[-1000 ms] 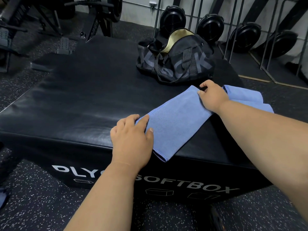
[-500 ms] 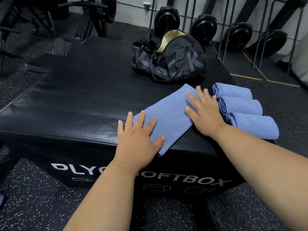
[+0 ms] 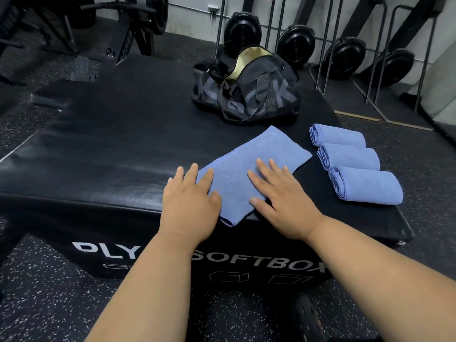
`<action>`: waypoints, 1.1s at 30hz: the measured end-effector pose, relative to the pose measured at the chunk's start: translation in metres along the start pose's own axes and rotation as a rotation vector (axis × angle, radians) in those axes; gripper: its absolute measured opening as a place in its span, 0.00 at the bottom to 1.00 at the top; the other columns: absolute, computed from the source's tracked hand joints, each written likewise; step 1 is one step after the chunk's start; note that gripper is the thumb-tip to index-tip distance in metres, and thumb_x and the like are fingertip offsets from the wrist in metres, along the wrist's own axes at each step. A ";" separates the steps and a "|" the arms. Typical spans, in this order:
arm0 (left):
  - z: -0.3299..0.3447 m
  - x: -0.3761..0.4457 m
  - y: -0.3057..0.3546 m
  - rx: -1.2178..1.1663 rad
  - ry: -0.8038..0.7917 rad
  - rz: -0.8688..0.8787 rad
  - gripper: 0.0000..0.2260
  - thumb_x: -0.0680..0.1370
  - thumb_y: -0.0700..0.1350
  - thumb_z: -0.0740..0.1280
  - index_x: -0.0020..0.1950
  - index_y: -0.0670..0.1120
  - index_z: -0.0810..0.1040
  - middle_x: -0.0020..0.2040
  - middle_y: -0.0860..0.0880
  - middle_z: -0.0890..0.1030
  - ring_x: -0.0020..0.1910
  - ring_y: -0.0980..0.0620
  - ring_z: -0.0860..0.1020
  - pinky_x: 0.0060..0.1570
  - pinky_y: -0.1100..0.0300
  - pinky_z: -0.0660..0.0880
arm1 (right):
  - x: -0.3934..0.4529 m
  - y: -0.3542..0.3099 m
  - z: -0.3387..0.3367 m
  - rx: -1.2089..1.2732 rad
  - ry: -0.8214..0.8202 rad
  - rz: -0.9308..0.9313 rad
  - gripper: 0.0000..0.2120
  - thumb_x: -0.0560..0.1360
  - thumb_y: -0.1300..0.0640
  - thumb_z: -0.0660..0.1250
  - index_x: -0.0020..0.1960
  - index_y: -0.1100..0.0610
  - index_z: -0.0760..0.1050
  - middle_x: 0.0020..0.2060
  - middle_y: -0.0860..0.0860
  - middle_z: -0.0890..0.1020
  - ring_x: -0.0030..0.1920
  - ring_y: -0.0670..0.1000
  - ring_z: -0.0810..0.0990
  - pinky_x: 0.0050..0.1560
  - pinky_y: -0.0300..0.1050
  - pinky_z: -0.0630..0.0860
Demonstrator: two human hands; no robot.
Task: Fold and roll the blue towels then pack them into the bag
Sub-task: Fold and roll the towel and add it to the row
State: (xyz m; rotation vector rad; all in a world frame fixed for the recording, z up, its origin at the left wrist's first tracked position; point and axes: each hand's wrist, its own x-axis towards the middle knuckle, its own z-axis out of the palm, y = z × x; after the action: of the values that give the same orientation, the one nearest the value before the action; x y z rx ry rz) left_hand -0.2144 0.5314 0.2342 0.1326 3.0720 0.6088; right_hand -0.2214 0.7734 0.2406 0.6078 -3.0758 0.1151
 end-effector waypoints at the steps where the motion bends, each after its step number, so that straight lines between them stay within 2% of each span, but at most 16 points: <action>1: 0.000 0.001 -0.003 -0.021 0.039 -0.012 0.24 0.83 0.50 0.54 0.80 0.54 0.67 0.83 0.46 0.62 0.80 0.40 0.58 0.78 0.44 0.59 | -0.005 -0.002 0.002 -0.014 0.035 -0.035 0.38 0.82 0.31 0.47 0.86 0.50 0.53 0.86 0.49 0.48 0.85 0.54 0.42 0.83 0.52 0.37; 3: -0.003 0.001 -0.010 -0.070 0.098 -0.056 0.19 0.81 0.45 0.56 0.71 0.52 0.76 0.78 0.46 0.71 0.76 0.42 0.65 0.71 0.46 0.67 | -0.013 -0.008 0.009 -0.011 0.053 -0.105 0.40 0.82 0.31 0.52 0.86 0.52 0.53 0.86 0.49 0.50 0.85 0.54 0.45 0.84 0.54 0.42; 4: -0.005 0.000 -0.013 -0.083 0.129 -0.082 0.15 0.80 0.44 0.56 0.62 0.50 0.78 0.74 0.46 0.74 0.72 0.43 0.68 0.66 0.47 0.70 | -0.017 -0.012 0.013 -0.018 0.042 -0.132 0.41 0.81 0.30 0.54 0.86 0.52 0.53 0.86 0.49 0.51 0.85 0.54 0.47 0.84 0.55 0.44; 6: -0.009 -0.001 -0.018 -0.103 0.159 -0.138 0.04 0.79 0.43 0.58 0.47 0.48 0.73 0.67 0.46 0.78 0.66 0.43 0.70 0.58 0.48 0.72 | -0.023 -0.022 0.020 -0.033 0.054 -0.146 0.43 0.80 0.30 0.58 0.86 0.53 0.53 0.85 0.51 0.54 0.85 0.56 0.50 0.84 0.56 0.48; 8: -0.012 -0.002 -0.020 -0.120 0.153 -0.170 0.05 0.80 0.44 0.60 0.49 0.47 0.75 0.71 0.46 0.76 0.70 0.43 0.69 0.62 0.48 0.70 | -0.028 -0.036 0.025 -0.017 0.134 -0.133 0.43 0.78 0.32 0.63 0.85 0.54 0.57 0.84 0.54 0.58 0.84 0.58 0.55 0.83 0.58 0.52; 10: -0.014 -0.004 -0.021 -0.180 0.169 -0.166 0.14 0.81 0.45 0.62 0.64 0.48 0.79 0.76 0.48 0.73 0.76 0.45 0.66 0.70 0.49 0.66 | -0.031 -0.052 0.031 -0.007 0.197 -0.141 0.41 0.76 0.36 0.66 0.84 0.53 0.61 0.83 0.55 0.62 0.82 0.61 0.60 0.81 0.61 0.56; 11: -0.018 -0.006 -0.020 -0.230 0.185 -0.154 0.19 0.81 0.47 0.63 0.72 0.50 0.77 0.78 0.49 0.72 0.77 0.47 0.65 0.73 0.49 0.63 | -0.032 -0.060 0.034 -0.010 0.212 -0.148 0.39 0.76 0.38 0.66 0.83 0.53 0.63 0.82 0.56 0.63 0.82 0.62 0.62 0.81 0.61 0.56; 13: -0.023 -0.010 -0.021 -0.343 0.214 -0.126 0.23 0.82 0.48 0.64 0.78 0.55 0.74 0.79 0.51 0.70 0.79 0.49 0.63 0.77 0.49 0.61 | -0.031 -0.072 0.040 -0.012 0.237 -0.137 0.35 0.77 0.41 0.65 0.81 0.53 0.66 0.80 0.56 0.67 0.80 0.63 0.65 0.79 0.62 0.58; 18: -0.017 -0.011 -0.032 -0.360 0.187 -0.080 0.18 0.83 0.46 0.65 0.72 0.55 0.80 0.78 0.49 0.71 0.79 0.50 0.64 0.77 0.51 0.64 | -0.023 -0.075 0.037 -0.004 0.274 -0.124 0.26 0.76 0.52 0.60 0.72 0.54 0.78 0.70 0.56 0.80 0.69 0.65 0.79 0.68 0.66 0.73; 21: -0.018 -0.013 -0.032 -0.342 0.148 -0.063 0.19 0.82 0.45 0.65 0.72 0.56 0.80 0.80 0.50 0.69 0.80 0.50 0.61 0.78 0.52 0.60 | -0.026 -0.073 0.031 0.082 0.275 -0.106 0.21 0.78 0.54 0.62 0.69 0.53 0.80 0.68 0.54 0.81 0.69 0.63 0.79 0.71 0.63 0.71; 23: -0.022 -0.015 -0.029 -0.302 0.082 0.013 0.23 0.78 0.45 0.67 0.72 0.62 0.79 0.81 0.53 0.66 0.80 0.50 0.57 0.81 0.51 0.52 | -0.034 -0.072 0.025 0.234 0.276 -0.033 0.18 0.81 0.52 0.65 0.69 0.51 0.81 0.69 0.49 0.81 0.73 0.57 0.76 0.76 0.56 0.66; 25: -0.025 -0.019 -0.027 -0.311 -0.004 0.095 0.25 0.75 0.46 0.70 0.69 0.67 0.78 0.83 0.55 0.62 0.82 0.50 0.52 0.82 0.48 0.43 | -0.043 -0.069 0.015 0.393 0.251 0.052 0.17 0.84 0.44 0.60 0.67 0.46 0.81 0.66 0.41 0.82 0.74 0.48 0.74 0.78 0.45 0.63; 28: -0.024 -0.023 -0.024 -0.323 -0.110 0.166 0.22 0.73 0.49 0.73 0.62 0.71 0.79 0.82 0.59 0.61 0.83 0.52 0.49 0.81 0.47 0.36 | -0.062 -0.062 -0.003 0.548 0.272 0.125 0.12 0.84 0.44 0.61 0.61 0.43 0.81 0.57 0.33 0.82 0.66 0.34 0.76 0.68 0.29 0.64; 29: -0.023 -0.023 -0.022 -0.329 -0.112 0.181 0.19 0.73 0.49 0.74 0.58 0.70 0.81 0.81 0.60 0.63 0.83 0.53 0.50 0.82 0.47 0.37 | -0.070 -0.059 -0.006 0.598 0.284 0.159 0.09 0.84 0.47 0.64 0.59 0.43 0.82 0.55 0.32 0.82 0.63 0.33 0.77 0.64 0.27 0.66; 31: -0.022 -0.024 -0.017 -0.392 -0.088 0.224 0.13 0.75 0.48 0.74 0.51 0.67 0.84 0.78 0.63 0.68 0.82 0.56 0.53 0.82 0.48 0.48 | -0.085 -0.052 -0.014 0.711 0.285 0.234 0.08 0.84 0.54 0.66 0.57 0.43 0.82 0.53 0.35 0.84 0.59 0.39 0.81 0.60 0.30 0.71; 33: -0.027 -0.027 -0.008 -0.502 -0.064 0.298 0.08 0.77 0.49 0.75 0.49 0.64 0.85 0.70 0.72 0.71 0.78 0.62 0.59 0.77 0.59 0.58 | -0.099 -0.045 -0.018 0.802 0.302 0.311 0.08 0.84 0.55 0.66 0.56 0.45 0.83 0.52 0.40 0.85 0.57 0.42 0.82 0.60 0.36 0.74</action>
State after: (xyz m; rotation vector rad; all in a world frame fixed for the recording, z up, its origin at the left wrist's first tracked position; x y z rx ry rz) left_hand -0.1889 0.5116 0.2558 0.5894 2.7483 1.3293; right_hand -0.1125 0.7710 0.2601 0.0664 -2.7018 1.3318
